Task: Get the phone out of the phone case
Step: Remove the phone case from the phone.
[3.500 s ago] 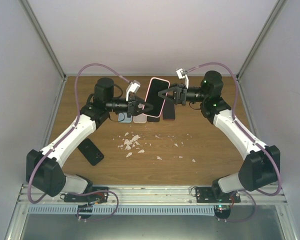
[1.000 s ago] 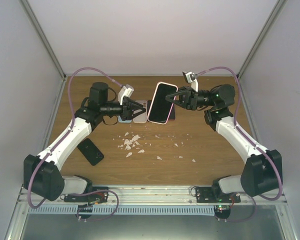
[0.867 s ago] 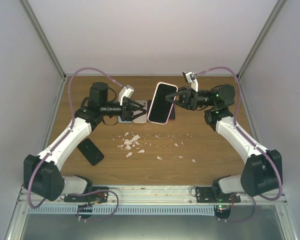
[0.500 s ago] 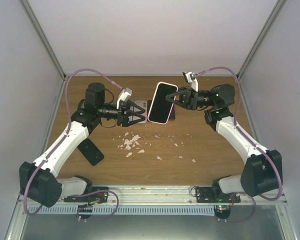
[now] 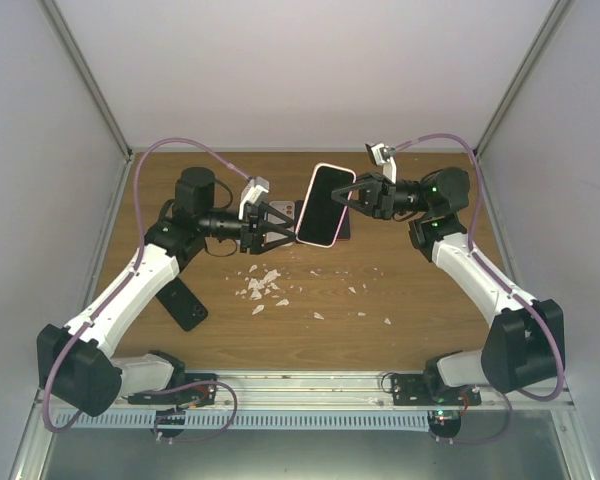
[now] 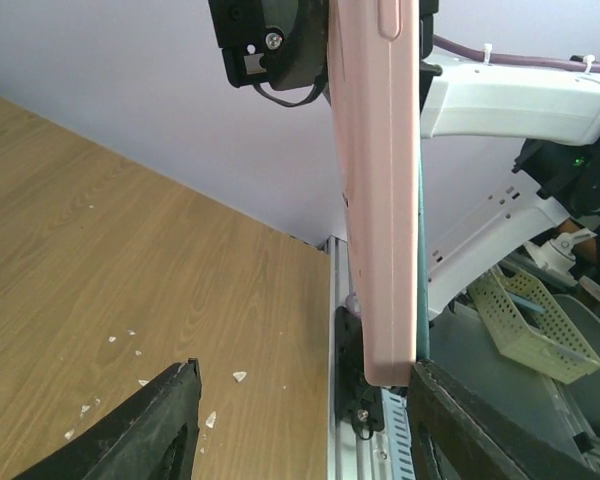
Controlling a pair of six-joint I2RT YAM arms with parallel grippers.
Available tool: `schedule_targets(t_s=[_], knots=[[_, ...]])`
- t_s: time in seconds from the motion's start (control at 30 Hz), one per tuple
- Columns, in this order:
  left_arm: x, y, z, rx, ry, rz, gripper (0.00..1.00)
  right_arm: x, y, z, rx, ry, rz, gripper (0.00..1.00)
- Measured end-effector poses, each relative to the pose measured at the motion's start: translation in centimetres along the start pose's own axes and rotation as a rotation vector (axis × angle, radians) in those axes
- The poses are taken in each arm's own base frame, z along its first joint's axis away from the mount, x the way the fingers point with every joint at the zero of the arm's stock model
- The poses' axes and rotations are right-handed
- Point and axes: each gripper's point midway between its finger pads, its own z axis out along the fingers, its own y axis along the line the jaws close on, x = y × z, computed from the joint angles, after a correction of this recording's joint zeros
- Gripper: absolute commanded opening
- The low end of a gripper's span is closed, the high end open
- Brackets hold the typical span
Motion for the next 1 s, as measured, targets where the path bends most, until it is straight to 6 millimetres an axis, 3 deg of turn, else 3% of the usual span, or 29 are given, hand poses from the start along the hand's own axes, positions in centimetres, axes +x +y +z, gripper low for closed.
schedule_targets(t_s=[0.67, 1.0], knots=[[-0.6, 2.9, -0.1, -0.169, -0.001, -0.014, 0.49, -0.6, -0.8, -0.3, 0.023, -0.051, -0.024, 0.0], [-0.7, 3.6, 0.3, -0.171, 0.014, -0.041, 0.48, -0.6, -1.2, -0.4, 0.023, -0.076, -0.035, 0.0]])
